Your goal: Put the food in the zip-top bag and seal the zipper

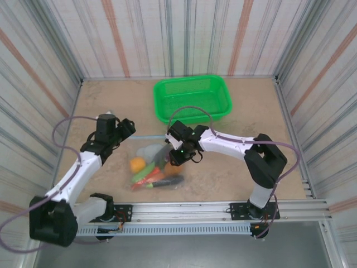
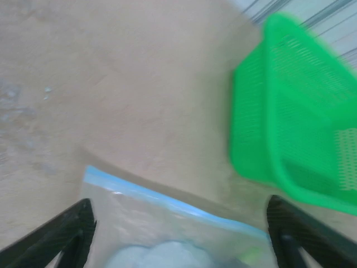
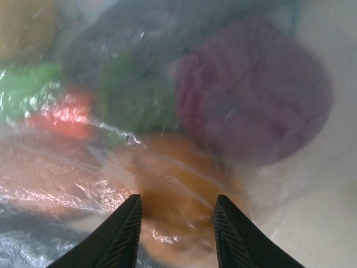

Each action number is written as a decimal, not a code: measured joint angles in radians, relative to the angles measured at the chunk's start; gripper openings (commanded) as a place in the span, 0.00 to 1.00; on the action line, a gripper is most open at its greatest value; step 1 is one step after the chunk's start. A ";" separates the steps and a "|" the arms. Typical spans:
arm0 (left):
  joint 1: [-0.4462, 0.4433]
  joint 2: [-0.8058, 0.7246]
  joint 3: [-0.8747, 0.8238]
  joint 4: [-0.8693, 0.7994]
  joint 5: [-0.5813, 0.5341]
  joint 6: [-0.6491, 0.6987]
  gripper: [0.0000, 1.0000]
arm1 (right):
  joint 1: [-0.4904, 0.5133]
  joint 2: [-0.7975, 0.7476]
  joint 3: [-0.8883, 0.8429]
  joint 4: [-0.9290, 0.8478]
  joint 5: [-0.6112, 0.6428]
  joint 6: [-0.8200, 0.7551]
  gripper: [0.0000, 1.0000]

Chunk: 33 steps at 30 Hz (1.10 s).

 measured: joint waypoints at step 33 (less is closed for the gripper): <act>0.259 0.301 -0.382 0.830 -0.077 0.669 0.99 | -0.505 -0.936 -0.743 0.634 0.567 -0.269 0.99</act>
